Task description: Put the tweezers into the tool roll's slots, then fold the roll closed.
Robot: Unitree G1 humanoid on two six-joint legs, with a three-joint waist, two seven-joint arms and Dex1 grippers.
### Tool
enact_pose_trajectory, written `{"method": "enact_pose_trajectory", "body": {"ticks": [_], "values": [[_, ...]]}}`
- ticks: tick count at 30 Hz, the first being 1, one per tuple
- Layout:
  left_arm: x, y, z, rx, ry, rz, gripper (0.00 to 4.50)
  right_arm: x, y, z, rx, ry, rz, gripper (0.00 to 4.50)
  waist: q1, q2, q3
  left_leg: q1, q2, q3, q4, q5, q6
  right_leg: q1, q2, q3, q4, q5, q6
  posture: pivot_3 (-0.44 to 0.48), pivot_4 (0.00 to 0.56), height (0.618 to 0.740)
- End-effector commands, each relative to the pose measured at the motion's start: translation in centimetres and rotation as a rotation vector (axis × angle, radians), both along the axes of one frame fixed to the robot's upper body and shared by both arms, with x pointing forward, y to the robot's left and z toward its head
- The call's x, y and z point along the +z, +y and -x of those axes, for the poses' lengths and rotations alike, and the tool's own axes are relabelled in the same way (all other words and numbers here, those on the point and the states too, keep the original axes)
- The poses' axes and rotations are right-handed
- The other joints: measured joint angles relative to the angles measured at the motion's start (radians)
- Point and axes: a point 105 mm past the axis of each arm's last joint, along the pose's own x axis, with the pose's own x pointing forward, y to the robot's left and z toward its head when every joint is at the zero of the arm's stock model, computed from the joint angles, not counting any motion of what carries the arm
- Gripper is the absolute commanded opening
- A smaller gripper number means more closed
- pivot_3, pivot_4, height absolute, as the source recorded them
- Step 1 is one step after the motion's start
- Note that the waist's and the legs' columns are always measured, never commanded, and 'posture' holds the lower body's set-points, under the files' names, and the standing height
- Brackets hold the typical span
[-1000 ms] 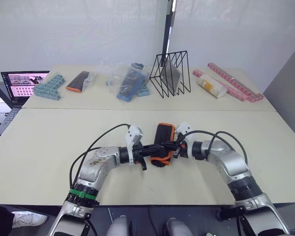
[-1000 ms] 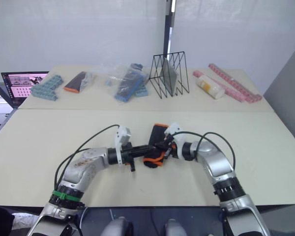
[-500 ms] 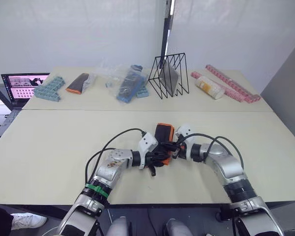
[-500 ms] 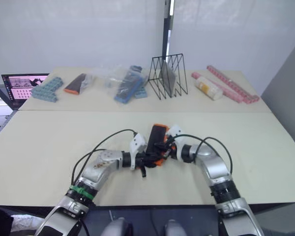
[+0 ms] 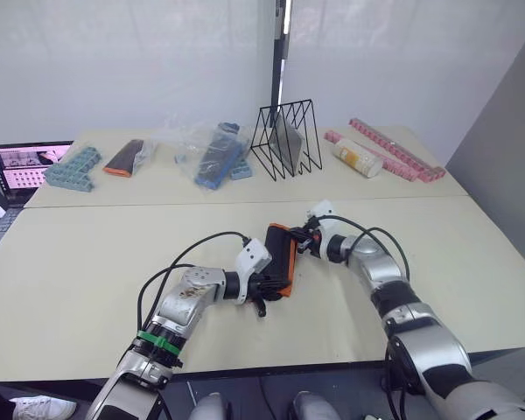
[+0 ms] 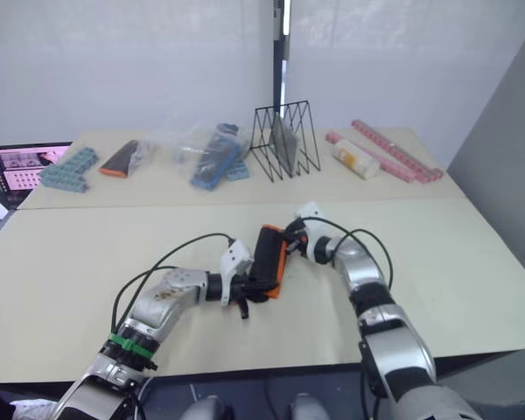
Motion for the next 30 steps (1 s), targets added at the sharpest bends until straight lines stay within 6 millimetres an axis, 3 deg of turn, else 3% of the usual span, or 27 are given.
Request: {"method": "enact_pose_trajectory", "body": {"ticks": [1,4,10,12,14,17,22,24,26,30], "values": [[-4.5,2.6,1.3,0.092,0.176,-0.082,0.03,-1.1,-1.4,-0.4,-0.088,0.020,-0.004,0.00,-0.005,0.000,0.000,0.000,0.000,0.000,0.000,0.000,0.000,0.000,0.000,0.000,0.000,0.000,0.000,0.000,0.150,0.685],[-2.7,2.7,0.5,0.124,0.111,-0.011,0.03,0.6,-1.6,-0.9,-0.096,-0.049,-0.060,0.00,-0.005,0.001,0.000,0.000,0.001,0.000,0.000,0.000,0.000,-0.001,0.000,0.000,0.000,0.000,0.000,0.000,0.150,0.685],[3.4,3.2,-0.8,0.161,-0.095,0.193,0.03,4.7,-2.4,-0.2,0.005,-0.160,-0.144,0.00,-0.003,0.004,0.006,-0.012,0.001,0.000,0.001,0.000,0.000,-0.011,-0.001,0.001,0.001,0.000,0.000,0.000,0.150,0.685],[5.6,4.2,-1.3,0.199,-0.133,0.258,0.00,5.8,-3.0,0.4,0.034,-0.189,-0.134,0.56,-0.002,0.004,0.007,-0.018,0.000,0.000,0.001,0.000,0.000,-0.018,-0.002,0.001,0.004,0.001,0.000,0.000,0.150,0.685],[6.8,5.1,-1.0,0.196,-0.164,0.270,0.55,6.6,-3.6,1.1,0.063,-0.206,-0.116,1.21,0.000,0.005,0.008,-0.027,0.000,-0.001,0.003,0.000,0.000,-0.027,-0.002,0.001,0.008,0.002,-0.001,0.000,0.150,0.685],[7.8,7.3,-0.6,0.210,-0.202,0.240,1.48,7.4,-4.5,2.2,0.103,-0.229,-0.072,2.22,0.003,0.006,0.012,-0.028,-0.001,-0.001,0.002,0.000,0.000,-0.029,-0.003,0.001,0.011,0.002,-0.001,0.000,0.150,0.685],[9.6,13.7,-0.7,0.373,-0.331,0.154,3.12,8.2,-6.8,3.6,0.095,-0.213,-0.085,3.92,0.004,0.005,0.020,-0.028,-0.002,-0.001,0.002,0.000,0.000,-0.029,-0.005,0.000,0.010,0.002,-0.001,0.000,0.150,0.685],[8.8,16.6,0.0,0.421,-0.328,0.068,3.79,8.0,-7.7,4.4,0.098,-0.183,-0.093,4.50,0.004,0.005,0.024,-0.028,-0.002,-0.001,0.003,0.000,0.000,-0.029,-0.005,-0.001,0.009,0.002,-0.001,0.000,0.150,0.685],[7.9,19.3,0.9,0.457,-0.319,-0.017,4.44,7.8,-8.6,4.9,0.087,-0.158,-0.086,4.50,0.004,0.006,0.027,-0.028,-0.002,-0.001,0.003,0.000,0.000,-0.029,-0.005,-0.001,0.009,0.002,-0.001,0.000,0.150,0.685],[7.0,23.9,2.6,0.548,-0.314,-0.117,4.48,7.0,-11.0,5.6,0.030,-0.099,-0.096,4.50,0.005,0.005,0.031,-0.028,-0.002,0.000,0.002,0.000,0.000,-0.030,-0.007,-0.002,0.009,0.002,-0.001,0.000,0.150,0.685]]}}
